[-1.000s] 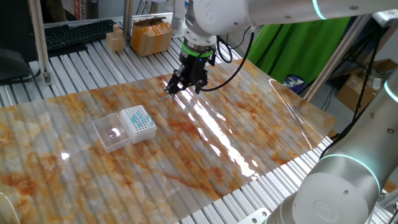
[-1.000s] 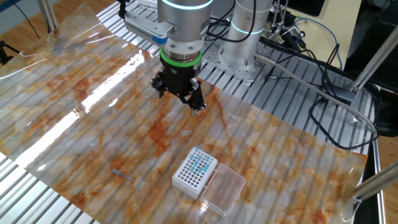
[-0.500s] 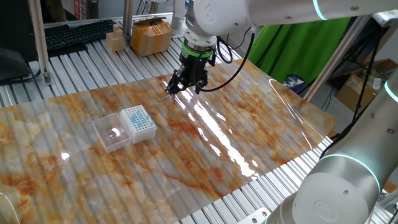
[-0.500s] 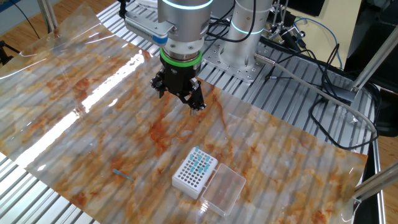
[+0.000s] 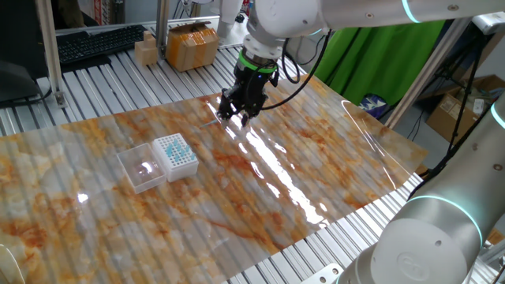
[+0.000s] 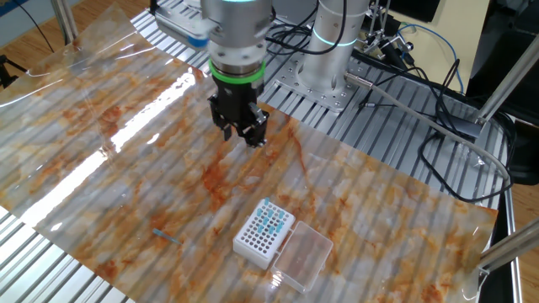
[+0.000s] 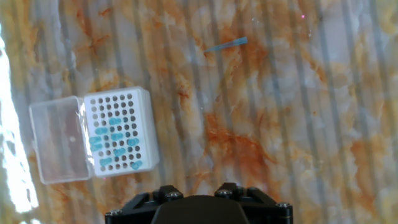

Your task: Insert a medium pipette tip into the holder for medium pipette tips

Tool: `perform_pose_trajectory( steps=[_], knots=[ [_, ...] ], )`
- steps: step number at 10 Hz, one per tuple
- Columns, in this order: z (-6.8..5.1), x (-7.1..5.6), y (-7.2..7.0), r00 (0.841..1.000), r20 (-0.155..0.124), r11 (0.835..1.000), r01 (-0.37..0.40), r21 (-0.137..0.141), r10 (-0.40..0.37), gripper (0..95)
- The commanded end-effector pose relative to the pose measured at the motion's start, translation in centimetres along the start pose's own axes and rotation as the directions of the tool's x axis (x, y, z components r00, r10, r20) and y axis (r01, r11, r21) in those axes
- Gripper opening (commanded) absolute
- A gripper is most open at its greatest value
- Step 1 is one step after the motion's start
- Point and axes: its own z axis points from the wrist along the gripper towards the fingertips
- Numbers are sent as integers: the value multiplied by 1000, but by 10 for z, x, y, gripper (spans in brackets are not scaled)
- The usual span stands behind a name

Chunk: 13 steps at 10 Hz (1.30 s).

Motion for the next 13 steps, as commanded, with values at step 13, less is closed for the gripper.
perform_pose_trajectory(
  steps=[13],
  knots=[
    [0, 0, 1, 1000, 2, 1000, -11, -16, 11, 0]
  ],
)
